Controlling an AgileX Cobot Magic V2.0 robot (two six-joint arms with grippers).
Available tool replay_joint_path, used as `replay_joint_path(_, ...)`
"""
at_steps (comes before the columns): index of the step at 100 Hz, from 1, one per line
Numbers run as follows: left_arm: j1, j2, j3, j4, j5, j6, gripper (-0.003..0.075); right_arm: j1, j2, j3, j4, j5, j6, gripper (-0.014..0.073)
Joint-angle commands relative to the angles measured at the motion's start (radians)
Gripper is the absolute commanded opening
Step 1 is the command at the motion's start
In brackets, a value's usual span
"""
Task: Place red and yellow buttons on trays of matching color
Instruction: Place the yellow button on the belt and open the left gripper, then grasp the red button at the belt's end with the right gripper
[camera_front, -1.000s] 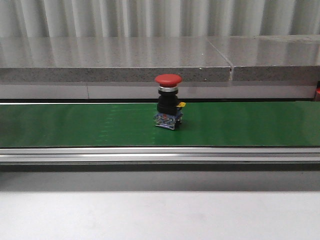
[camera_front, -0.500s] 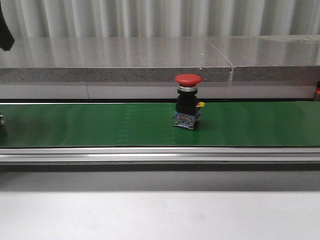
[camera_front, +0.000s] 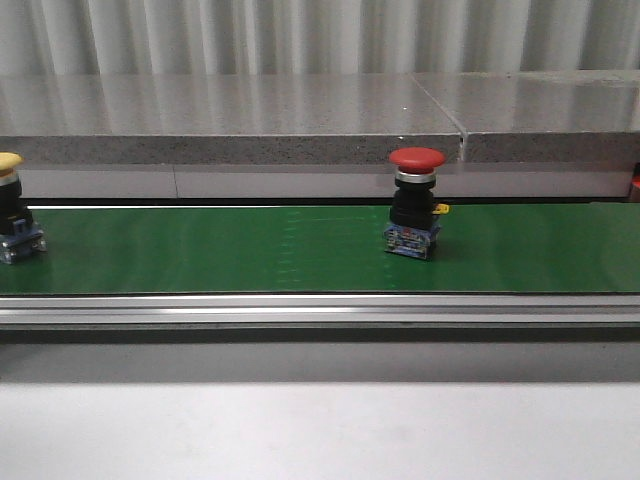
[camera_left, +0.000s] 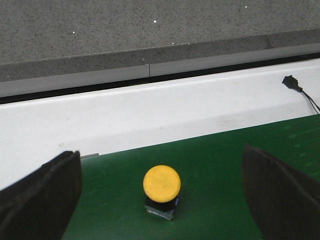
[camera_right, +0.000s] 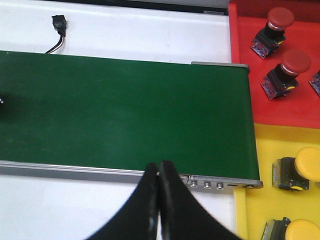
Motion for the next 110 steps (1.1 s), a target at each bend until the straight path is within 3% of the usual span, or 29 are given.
replay_joint_path(1,-0.008,-0.1,0.036,-0.025,-0.091,0.0,0.056,0.002,-0.004,-0.024,-0.004,-0.055,-0.009,-0.0068)
replay_joint_path(25,-0.008,-0.305,0.207,-0.053,-0.105,0.0,0.0403,0.002,-0.004,-0.024,-0.004,-0.055,-0.009,-0.0068)
replay_joint_path(54,-0.008,-0.396,0.293,-0.085,-0.105,0.0,-0.002,0.002,-0.004,-0.024,-0.004,-0.055,-0.009,-0.0068)
replay_joint_path(110,-0.008,-0.396,0.294,-0.091,-0.084,0.0,-0.002,0.002,-0.004,-0.024,-0.004,-0.054,-0.009,-0.0067)
